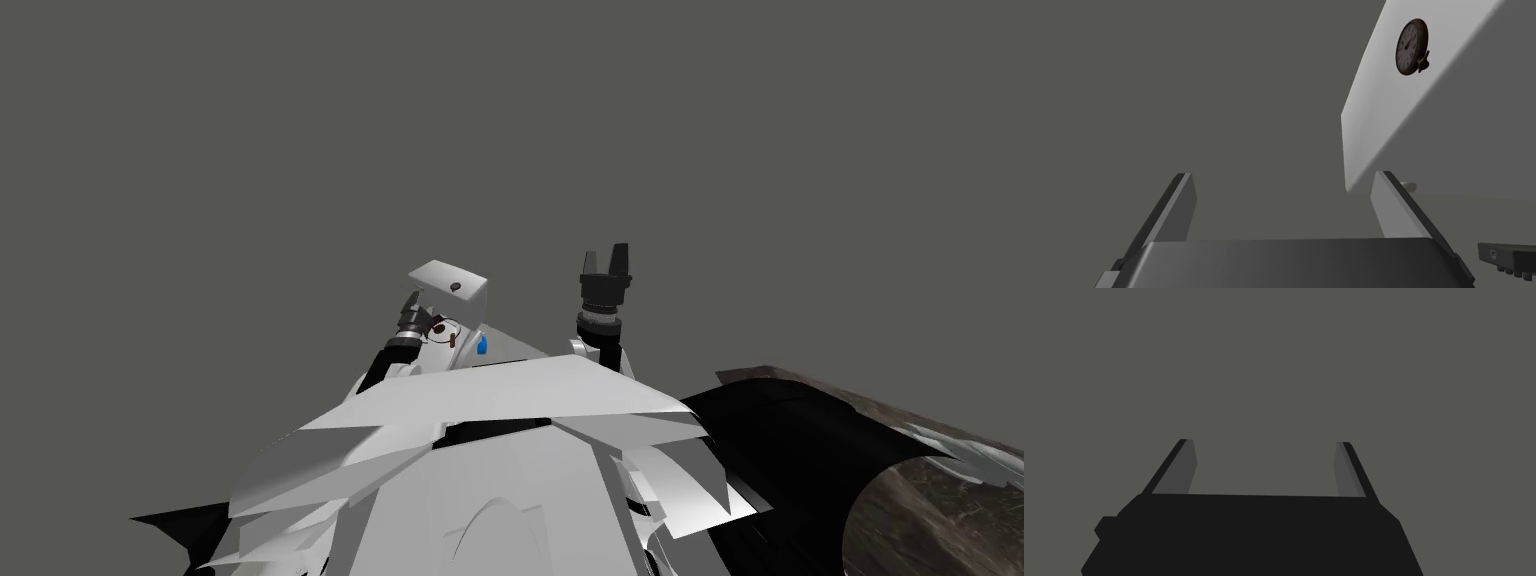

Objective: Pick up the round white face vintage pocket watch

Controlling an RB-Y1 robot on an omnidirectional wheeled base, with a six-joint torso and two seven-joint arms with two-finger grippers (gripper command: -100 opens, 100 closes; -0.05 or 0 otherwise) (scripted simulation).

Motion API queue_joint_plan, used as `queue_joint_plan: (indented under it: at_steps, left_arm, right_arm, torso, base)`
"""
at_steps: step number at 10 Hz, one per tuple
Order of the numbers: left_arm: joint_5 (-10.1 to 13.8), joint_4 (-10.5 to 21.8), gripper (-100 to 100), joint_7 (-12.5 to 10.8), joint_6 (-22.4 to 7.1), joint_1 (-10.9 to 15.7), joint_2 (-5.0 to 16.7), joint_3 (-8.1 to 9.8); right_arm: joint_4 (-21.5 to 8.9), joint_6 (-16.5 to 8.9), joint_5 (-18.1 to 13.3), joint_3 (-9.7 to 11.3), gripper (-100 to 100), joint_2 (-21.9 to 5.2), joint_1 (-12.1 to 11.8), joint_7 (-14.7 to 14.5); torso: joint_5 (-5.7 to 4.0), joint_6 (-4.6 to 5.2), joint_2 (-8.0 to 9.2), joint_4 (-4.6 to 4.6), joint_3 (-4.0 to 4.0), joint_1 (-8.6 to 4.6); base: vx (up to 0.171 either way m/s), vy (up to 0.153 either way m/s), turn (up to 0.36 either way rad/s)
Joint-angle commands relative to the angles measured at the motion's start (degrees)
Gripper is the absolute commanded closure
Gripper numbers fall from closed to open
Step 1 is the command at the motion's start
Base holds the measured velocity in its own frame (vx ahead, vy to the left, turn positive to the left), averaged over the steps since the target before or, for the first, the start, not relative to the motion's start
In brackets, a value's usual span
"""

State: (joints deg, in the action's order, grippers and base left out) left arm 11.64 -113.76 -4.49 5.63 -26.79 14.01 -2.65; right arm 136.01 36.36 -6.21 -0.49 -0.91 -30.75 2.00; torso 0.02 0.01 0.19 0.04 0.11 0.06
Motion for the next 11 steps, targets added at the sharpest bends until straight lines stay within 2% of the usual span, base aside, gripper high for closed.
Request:
queue_joint_plan:
  at_steps: [1,2,3,4,5,6,7,9,10,11]
  left_arm:
    - [1.0,1.7,-100,-0.3,-2.9,0.1,1.0,-0.46]
    - [1.0,1.7,-100,-0.3,-3.2,0.1,1.0,-0.46]
    - [2.7,4.4,-100,-0.9,-5.3,1.0,3.1,-1.03]
    - [2.7,4.4,-100,-0.9,-6.2,1.0,3.1,-1.03]
    - [4.6,7.2,-100,-1.5,-7.9,2.1,5.2,-1.56]
    - [4.6,7.2,-100,-1.5,-9.7,2.1,5.2,-1.56]
    - [6.5,9.4,-100,-2.1,-11.7,3.3,7.5,-2.05]
    - [6.5,10.2,-100,-2.1,-13.2,3.3,7.5,-2.05]
    - [8.5,12.9,-100,-2.8,-15.5,4.8,9.8,-2.49]
    - [8.5,13.3,-100,-2.8,-16.8,4.8,9.8,-2.49]
  right_arm:
    - [0.0,0.0,0.0,0.0,0,0.0,0.0,0.0]
    - [0.0,0.0,0.0,0.0,0,0.0,0.0,0.0]
    - [0.0,0.0,0.0,0.0,0,0.0,0.0,0.0]
    - [0.0,0.0,0.0,0.0,0,0.0,0.0,0.0]
    - [0.0,0.0,0.0,0.0,0,0.0,0.0,0.0]
    - [0.0,0.0,0.0,0.0,0,0.0,0.0,0.0]
    - [0.0,0.0,0.0,0.0,0,0.0,0.0,0.0]
    - [0.0,0.0,0.0,0.0,0,0.0,0.0,0.0]
    - [0.0,0.0,0.0,0.0,0,0.0,0.0,0.0]
    - [0.0,0.0,0.0,0.0,0,0.0,0.0,0.0]
  torso:
    - [0.00,0.00,0.00,0.00,0.00,0.00]
    - [0.00,-0.02,-0.03,0.00,-0.01,-0.01]
    - [-0.01,-0.03,-0.11,-0.02,-0.05,-0.04]
    - [-0.01,0.00,-0.11,-0.02,-0.06,-0.05]
    - [-0.02,-0.02,-0.10,-0.01,-0.05,-0.06]
    - [-0.02,0.00,-0.07,-0.01,-0.04,-0.06]
    - [-0.01,-0.02,-0.08,-0.01,-0.04,-0.07]
    - [-0.02,-0.03,-0.09,-0.01,-0.04,-0.07]
    - [-0.02,-0.03,-0.14,-0.02,-0.07,-0.07]
    - [-0.02,0.00,-0.16,-0.03,-0.09,-0.09]
  base:
    - [-0.043,0.004,-0.046]
    - [-0.013,0.000,0.017]
    - [-0.024,-0.007,-0.087]
    - [-0.028,-0.003,-0.075]
    - [-0.037,-0.009,-0.111]
    - [-0.031,-0.009,-0.059]
    - [-0.037,-0.011,-0.130]
    - [-0.019,-0.008,-0.022]
    - [-0.013,-0.018,-0.104]
    - [-0.019,-0.017,-0.094]
